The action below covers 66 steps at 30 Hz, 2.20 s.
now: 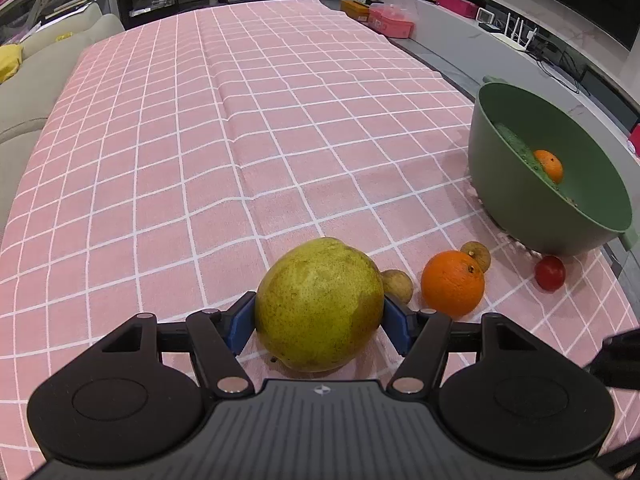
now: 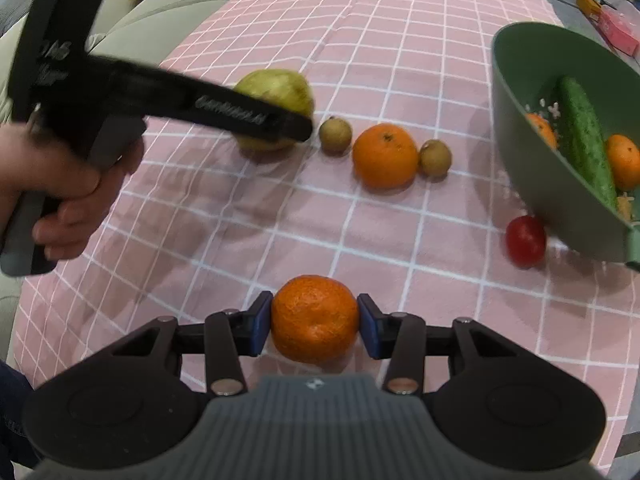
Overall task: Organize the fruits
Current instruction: 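Carry the orange and the pear toward the green colander with both grippers, then lower the pear and orange into the colander and open both grippers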
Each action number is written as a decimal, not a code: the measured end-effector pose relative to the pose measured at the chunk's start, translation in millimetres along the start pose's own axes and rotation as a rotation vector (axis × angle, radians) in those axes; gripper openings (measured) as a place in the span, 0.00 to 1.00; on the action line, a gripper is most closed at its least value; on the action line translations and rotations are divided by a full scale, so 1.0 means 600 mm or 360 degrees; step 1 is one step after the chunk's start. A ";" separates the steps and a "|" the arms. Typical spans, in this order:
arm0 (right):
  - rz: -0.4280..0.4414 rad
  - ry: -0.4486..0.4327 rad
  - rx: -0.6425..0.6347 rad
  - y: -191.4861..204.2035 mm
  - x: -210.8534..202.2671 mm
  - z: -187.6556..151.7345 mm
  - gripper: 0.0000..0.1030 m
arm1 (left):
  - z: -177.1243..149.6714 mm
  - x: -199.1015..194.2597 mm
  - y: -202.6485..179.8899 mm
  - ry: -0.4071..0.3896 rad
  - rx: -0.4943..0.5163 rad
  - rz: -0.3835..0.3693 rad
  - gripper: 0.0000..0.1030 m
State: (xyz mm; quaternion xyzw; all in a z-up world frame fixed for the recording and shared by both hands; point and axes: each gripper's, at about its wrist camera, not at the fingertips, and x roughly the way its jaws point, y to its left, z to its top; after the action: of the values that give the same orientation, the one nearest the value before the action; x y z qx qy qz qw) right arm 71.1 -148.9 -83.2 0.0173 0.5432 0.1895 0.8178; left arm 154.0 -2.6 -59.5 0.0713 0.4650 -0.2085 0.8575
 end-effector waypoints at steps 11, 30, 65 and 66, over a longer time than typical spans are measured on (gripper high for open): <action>-0.0057 -0.0171 0.0064 -0.039 -0.053 0.041 0.41 | -0.001 -0.063 0.006 -0.0080 -0.0115 0.0035 0.73; -0.0134 -0.0521 0.0443 -0.206 -0.186 0.090 0.41 | 0.059 -0.096 -0.163 -0.0131 0.0062 -0.0092 0.73; -0.0282 -0.0219 0.0557 -0.321 -0.109 0.109 0.41 | 0.120 0.063 -0.334 0.0091 0.0460 -0.0152 0.73; -0.0287 -0.0207 0.0556 -0.322 -0.106 0.110 0.41 | 0.119 0.067 -0.335 0.0101 0.0465 -0.0150 0.73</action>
State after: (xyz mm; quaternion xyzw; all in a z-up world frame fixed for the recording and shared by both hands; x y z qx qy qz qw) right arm 164.7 -337.1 -45.4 0.1223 0.5132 0.0169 0.8493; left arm 142.7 -218.1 -38.4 0.1798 0.4593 -0.3117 0.8121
